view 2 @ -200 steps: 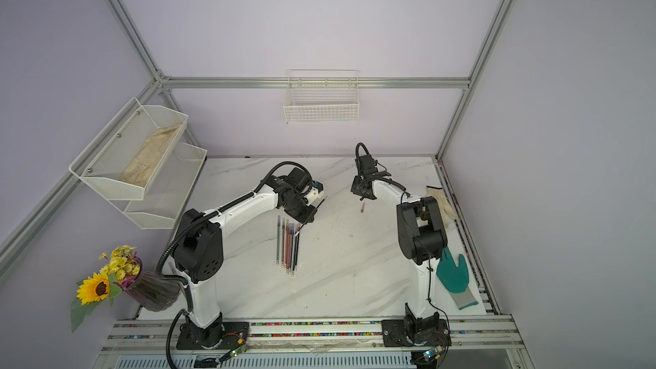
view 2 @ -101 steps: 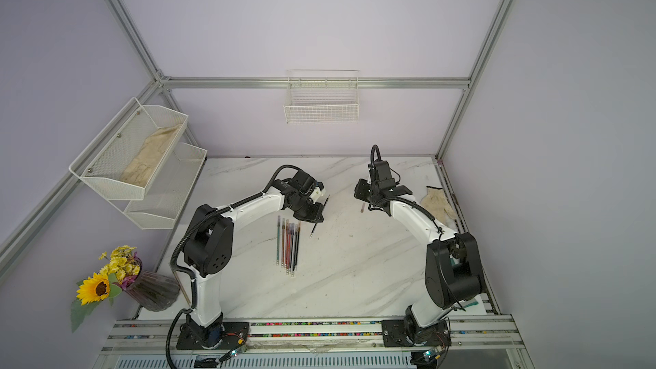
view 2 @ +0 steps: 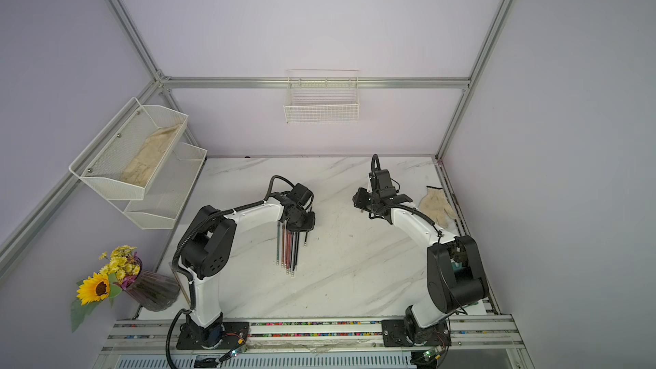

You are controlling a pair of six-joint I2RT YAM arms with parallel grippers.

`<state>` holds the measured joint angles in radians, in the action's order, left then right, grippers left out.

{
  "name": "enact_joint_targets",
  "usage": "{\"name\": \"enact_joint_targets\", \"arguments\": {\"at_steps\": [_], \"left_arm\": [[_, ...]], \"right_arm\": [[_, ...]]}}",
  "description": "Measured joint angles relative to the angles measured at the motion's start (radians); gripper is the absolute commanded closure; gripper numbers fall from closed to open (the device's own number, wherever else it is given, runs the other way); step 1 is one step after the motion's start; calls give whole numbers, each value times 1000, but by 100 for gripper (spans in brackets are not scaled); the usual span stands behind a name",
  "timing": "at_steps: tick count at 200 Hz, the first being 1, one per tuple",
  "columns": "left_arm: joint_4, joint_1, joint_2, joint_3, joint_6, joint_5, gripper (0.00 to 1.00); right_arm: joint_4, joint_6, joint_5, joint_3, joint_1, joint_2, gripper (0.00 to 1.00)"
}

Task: Remove the protective cover of the pencils
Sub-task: Place the pencil at the center of the board.

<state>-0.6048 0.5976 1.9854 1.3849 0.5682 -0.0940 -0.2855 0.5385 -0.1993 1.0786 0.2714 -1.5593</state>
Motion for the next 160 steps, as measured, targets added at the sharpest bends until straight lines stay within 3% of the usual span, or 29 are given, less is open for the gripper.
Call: {"name": "enact_joint_targets", "arguments": {"at_steps": [12,33,130,160], "left_arm": [[9,0,0,-2,5,14,75],[13,0,-1,-4,18,32,69],[13,2,-4,-9,15,77,69],[13,6,-89,-34,11,76,65]], "right_arm": [[3,-1,-2,0,1,0,65],[3,-2,-5,0,2,0,65],[40,3,-39,-68,8,60,66],[78,18,-73,-114,28,37,66]]}}
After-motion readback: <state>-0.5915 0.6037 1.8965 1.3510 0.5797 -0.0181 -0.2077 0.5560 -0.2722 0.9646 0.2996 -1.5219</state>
